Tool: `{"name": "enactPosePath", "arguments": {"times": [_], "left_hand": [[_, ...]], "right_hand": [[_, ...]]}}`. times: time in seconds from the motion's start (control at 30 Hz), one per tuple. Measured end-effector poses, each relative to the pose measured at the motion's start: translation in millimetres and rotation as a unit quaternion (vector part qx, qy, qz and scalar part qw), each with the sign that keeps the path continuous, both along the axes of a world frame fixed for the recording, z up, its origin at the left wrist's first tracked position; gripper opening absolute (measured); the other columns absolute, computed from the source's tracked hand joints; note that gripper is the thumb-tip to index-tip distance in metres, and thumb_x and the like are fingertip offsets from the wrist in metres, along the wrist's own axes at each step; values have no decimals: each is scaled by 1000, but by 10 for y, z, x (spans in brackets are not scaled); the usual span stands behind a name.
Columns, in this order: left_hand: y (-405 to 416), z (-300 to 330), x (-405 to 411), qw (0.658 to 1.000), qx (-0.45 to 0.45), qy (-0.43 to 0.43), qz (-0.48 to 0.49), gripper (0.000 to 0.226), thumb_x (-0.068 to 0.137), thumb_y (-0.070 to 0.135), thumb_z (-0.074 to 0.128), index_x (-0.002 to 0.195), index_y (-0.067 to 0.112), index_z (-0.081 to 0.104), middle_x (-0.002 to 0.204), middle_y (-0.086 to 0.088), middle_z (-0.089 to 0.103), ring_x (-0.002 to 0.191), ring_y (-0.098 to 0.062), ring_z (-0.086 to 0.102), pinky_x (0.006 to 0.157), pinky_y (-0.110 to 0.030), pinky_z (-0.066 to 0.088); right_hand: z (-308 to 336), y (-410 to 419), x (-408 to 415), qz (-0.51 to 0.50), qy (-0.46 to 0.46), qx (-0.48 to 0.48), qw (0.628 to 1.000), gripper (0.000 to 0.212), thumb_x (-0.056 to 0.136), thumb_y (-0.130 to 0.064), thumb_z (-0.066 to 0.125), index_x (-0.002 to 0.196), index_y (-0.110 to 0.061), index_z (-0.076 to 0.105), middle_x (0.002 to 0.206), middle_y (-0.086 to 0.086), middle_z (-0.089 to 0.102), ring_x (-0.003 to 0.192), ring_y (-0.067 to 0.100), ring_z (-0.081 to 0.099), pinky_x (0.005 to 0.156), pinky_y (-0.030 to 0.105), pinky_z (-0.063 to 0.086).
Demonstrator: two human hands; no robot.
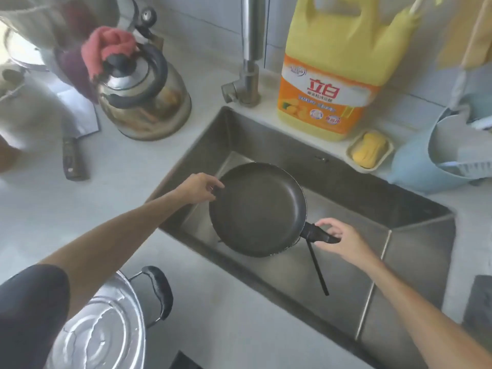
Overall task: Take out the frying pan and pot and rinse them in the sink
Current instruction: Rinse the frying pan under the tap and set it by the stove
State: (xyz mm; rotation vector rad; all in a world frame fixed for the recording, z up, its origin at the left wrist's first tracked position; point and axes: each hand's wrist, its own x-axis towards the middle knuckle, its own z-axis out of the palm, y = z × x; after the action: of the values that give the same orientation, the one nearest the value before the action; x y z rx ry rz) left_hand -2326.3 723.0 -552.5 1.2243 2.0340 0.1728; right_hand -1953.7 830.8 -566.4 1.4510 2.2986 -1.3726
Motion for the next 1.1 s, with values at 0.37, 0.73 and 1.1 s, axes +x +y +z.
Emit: {"name": "enactPosePath", "arguments": {"times": [0.37,0.73,1.1], "left_hand": [[163,-834,18,990,-98,97,41,53,82,4,56,129,28,54,124,-6,60,112,-23,58,93,-31,45],[708,1112,-146,952,267,-25,149,31,85,47,58,110,28,53,78,7,71,68,-8,67,70,-26,49],[1248,895,-294,921,300,236,77,18,84,40,52,93,28,63,93,9,70,88,-18,64,67,-26,36]], "right_hand": [[-791,44,-264,2,-58,3,998,38,67,-40,77,97,-51,57,86,-11,68,93,12,64,78,27,44],[-892,85,-247,23,-66,-8,997,41,66,-43,78,99,-55,56,93,-12,69,97,9,64,85,31,48],[-964,76,-262,-9,-45,-30,998,45,66,-30,81,92,-56,56,94,-4,68,96,9,62,82,29,42]]}}
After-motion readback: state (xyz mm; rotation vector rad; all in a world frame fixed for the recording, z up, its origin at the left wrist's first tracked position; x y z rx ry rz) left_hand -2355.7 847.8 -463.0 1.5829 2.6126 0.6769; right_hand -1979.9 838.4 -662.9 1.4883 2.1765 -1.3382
